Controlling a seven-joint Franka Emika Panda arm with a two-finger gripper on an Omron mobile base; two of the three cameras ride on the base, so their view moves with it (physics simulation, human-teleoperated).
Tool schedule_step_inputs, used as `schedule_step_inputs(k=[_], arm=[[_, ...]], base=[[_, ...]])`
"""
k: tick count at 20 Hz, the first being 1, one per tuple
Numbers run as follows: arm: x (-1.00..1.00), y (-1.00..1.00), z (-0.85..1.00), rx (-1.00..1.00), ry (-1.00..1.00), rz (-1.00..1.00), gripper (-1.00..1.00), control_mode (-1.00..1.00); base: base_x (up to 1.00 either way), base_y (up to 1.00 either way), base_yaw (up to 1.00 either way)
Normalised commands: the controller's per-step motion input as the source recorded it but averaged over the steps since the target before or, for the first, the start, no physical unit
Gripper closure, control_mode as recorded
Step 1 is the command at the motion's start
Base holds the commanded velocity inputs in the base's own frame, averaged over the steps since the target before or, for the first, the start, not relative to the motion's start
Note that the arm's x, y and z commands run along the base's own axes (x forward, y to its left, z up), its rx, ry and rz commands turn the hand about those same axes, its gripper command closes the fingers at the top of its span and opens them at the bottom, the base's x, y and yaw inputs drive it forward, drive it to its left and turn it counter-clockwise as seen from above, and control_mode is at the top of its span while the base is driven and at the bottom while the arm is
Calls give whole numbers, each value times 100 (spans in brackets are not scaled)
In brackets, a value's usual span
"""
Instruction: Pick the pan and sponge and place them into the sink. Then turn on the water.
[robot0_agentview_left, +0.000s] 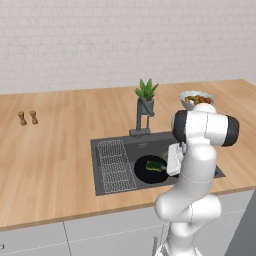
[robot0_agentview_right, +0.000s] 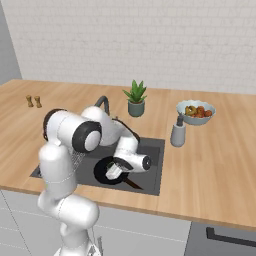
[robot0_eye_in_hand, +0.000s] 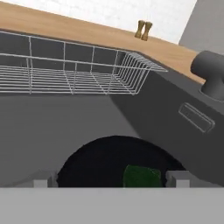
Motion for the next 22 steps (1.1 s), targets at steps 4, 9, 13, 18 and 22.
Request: schedule_step_inputs(k=[4,9,13,18,22], arm=[[-71,0,100,5,-9,-8,-100,-100],[-47,0,100,9,-20,-10,-100,-100],[-22,0,95,17,-17,-17,-100,-100],[-4,0,79,23,-2,-11,-100,-100],[0,0,58,21,1,-2,-100,-100]], base=[[0,0,0],[0,0,0],[0,0,0],[0,0,0],[0,0,0]])
